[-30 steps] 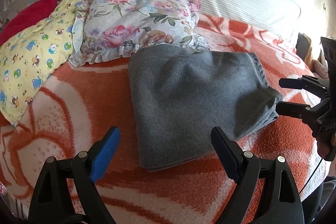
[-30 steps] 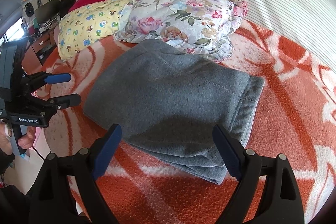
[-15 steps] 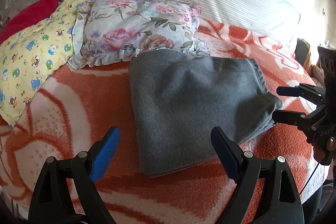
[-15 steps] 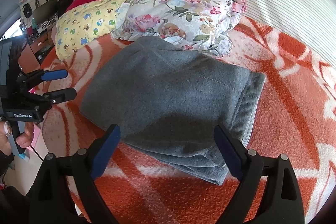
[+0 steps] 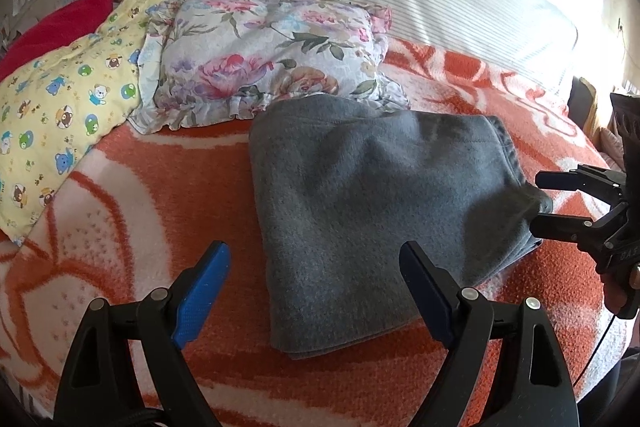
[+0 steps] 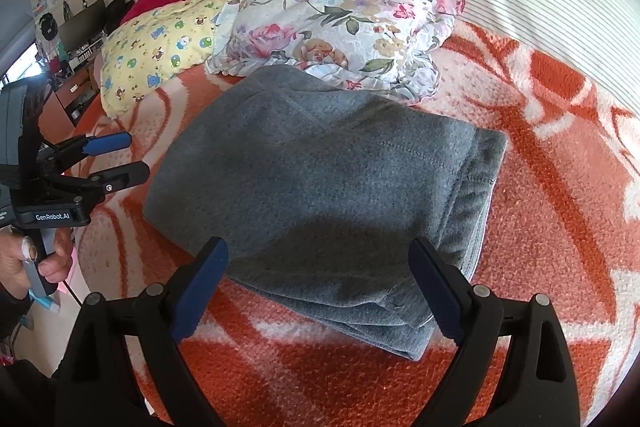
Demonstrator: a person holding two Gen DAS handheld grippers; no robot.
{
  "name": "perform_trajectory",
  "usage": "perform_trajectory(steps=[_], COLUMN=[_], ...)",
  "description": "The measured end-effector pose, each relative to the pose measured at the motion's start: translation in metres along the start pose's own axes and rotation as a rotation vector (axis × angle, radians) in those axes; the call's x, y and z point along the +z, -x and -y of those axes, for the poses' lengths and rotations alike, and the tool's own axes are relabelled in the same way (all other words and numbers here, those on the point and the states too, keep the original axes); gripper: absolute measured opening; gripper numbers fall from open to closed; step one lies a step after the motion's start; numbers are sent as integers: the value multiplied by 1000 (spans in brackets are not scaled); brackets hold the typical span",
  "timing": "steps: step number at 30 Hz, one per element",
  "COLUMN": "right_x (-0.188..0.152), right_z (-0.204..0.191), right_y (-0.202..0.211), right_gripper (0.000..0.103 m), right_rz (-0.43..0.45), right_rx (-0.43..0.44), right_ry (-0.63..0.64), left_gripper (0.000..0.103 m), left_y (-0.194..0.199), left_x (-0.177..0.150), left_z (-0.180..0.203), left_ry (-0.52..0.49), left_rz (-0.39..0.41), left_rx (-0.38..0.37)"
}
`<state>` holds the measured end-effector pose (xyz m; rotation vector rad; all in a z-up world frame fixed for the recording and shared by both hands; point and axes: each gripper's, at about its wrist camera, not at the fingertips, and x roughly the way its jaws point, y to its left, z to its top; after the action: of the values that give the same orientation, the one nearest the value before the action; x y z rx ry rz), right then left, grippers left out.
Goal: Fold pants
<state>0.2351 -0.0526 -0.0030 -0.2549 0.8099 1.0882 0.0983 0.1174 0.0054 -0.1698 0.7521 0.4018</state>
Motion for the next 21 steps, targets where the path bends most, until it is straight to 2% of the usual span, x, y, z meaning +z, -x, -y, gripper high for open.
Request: perform_trajectory(steps=[21], right_x=[0], right_z=[9], right_y=[-6], right_gripper=[92], right_rz=[-7], right_rx=[15], right_ry=[-22], left_gripper=[88], left_y=[-14], left_x=[3], left_z=[4], left_ry=[-4], left_rz=[-33], left_rx=[-16])
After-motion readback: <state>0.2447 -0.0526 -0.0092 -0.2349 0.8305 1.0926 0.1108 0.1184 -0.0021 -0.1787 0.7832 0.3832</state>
